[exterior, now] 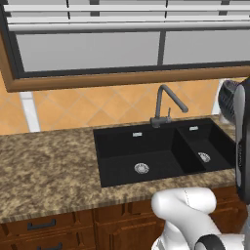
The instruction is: Pick the bell pepper from the sink and place it in the bowl. Then pick the bowl and place it in the microwave. Then close the microwave door and press the start button.
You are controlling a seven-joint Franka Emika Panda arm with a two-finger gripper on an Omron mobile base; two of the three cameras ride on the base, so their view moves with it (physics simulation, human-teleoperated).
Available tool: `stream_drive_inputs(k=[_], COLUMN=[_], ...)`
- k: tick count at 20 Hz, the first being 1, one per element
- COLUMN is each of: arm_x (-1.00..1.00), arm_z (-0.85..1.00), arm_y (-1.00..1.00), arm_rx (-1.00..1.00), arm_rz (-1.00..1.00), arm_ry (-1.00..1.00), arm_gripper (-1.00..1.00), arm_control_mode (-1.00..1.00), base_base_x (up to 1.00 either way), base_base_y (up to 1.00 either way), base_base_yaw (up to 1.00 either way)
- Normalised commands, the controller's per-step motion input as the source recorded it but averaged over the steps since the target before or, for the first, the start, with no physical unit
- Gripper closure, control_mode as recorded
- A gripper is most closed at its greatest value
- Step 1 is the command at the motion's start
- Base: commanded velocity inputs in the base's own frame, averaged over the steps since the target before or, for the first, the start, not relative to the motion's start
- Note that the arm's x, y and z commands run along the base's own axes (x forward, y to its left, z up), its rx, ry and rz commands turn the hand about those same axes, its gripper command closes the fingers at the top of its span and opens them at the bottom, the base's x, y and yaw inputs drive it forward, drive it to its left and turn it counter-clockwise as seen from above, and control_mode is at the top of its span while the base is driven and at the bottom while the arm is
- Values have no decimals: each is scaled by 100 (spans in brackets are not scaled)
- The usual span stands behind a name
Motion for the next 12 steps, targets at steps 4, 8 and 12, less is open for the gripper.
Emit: stream_drive_inputs(k=[4, 8, 12], arm_x=[-2, -1, 0], arm_z=[13, 27, 0], arm_y=[99, 78, 13], arm_rx=[0, 0, -12], arm_rz=[20, 20, 0], arm_ry=[-31, -18, 0], arm_gripper=[100, 100, 100], arm_control_mode=[-100, -100, -100], base_base_x=[0, 0, 0], base_base_y=[0, 0, 0], base_base_yaw=[0, 0, 0])
